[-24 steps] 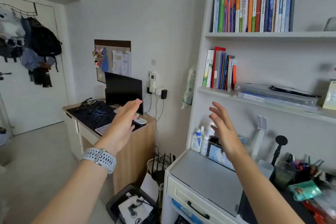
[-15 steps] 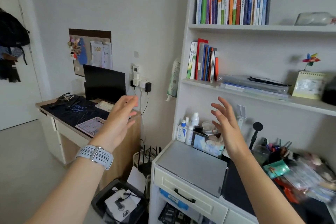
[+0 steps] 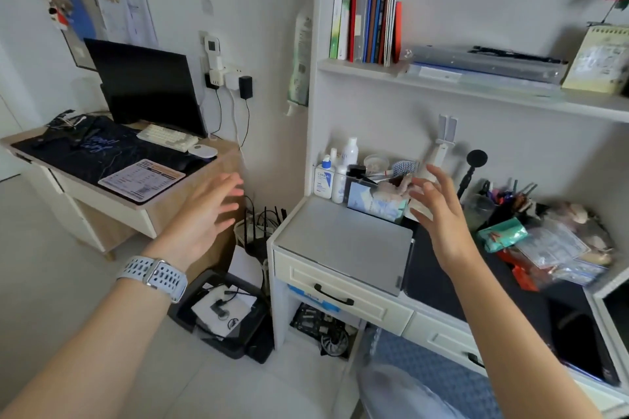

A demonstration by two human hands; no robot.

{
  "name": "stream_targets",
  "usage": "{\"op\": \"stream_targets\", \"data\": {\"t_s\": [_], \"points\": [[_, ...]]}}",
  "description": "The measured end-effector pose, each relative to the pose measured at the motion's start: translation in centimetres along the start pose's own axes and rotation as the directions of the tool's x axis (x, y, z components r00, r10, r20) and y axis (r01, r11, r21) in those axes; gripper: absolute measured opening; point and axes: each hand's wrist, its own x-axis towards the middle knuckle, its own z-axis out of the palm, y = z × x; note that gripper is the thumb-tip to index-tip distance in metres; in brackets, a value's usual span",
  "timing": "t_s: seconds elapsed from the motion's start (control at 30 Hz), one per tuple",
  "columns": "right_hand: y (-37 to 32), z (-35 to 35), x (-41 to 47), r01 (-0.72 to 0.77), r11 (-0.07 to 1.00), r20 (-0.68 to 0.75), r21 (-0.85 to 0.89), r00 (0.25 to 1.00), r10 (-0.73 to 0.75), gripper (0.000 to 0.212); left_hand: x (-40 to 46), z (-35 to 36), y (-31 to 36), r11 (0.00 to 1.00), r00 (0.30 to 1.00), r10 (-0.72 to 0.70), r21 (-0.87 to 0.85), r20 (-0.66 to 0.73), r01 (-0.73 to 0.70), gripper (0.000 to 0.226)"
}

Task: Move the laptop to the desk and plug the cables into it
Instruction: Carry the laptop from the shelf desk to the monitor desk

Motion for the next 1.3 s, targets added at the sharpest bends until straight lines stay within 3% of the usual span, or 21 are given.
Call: {"op": "stream_targets", "data": {"t_s": [0.13, 0.23, 0.33, 0.53, 0.77, 1.03, 1.2, 1.3], "points": [[4.0, -1.6, 2.2, -0.106, 0.994, -0.086, 0.023, 0.990, 0.108, 0.047, 4.8, 1.8, -3.0, 0.994, 0.995, -0.094, 0.056, 0.011, 0.094, 0.019], [6.7, -2.3, 3.9, -0.167, 0.985, -0.128, 0.033, 0.977, 0.170, 0.039, 8.4, 3.8, -4.6, 0.986, 0.988, -0.145, 0.090, 0.043, 0.141, 0.025], [9.2, -2.0, 5.5, -0.229, 0.973, -0.133, 0.040, 0.963, 0.233, 0.032, 11.5, 5.5, -6.0, 0.976, 0.977, -0.194, 0.118, 0.092, 0.182, 0.030], [12.9, -0.1, 7.2, -0.320, 0.947, -0.088, -0.024, 0.944, 0.317, 0.041, 16.0, 8.1, -8.1, 0.952, 0.947, -0.278, 0.176, 0.162, 0.250, 0.031], [16.7, 0.1, 8.9, -0.407, 0.912, -0.194, -0.043, 0.899, 0.392, 0.038, 22.7, 9.3, -11.5, 0.912, 0.913, -0.361, 0.276, 0.191, 0.303, 0.042], [20.6, 2.4, 10.2, -0.533, 0.846, -0.374, -0.014, 0.787, 0.490, 0.033, 30.7, 10.2, -15.9, 0.842, 0.838, -0.457, 0.447, 0.297, 0.301, 0.049], [21.9, 2.6, 10.4, -0.587, 0.809, -0.452, -0.039, 0.732, 0.510, 0.043, 34.1, 11.4, -18.0, 0.816, 0.804, -0.487, 0.506, 0.340, 0.280, 0.027], [22.9, 1.9, 10.8, -0.622, 0.781, -0.482, -0.051, 0.701, 0.527, 0.049, 35.7, 11.8, -19.9, 0.786, 0.831, -0.459, 0.581, 0.315, 0.213, 0.040]]}}
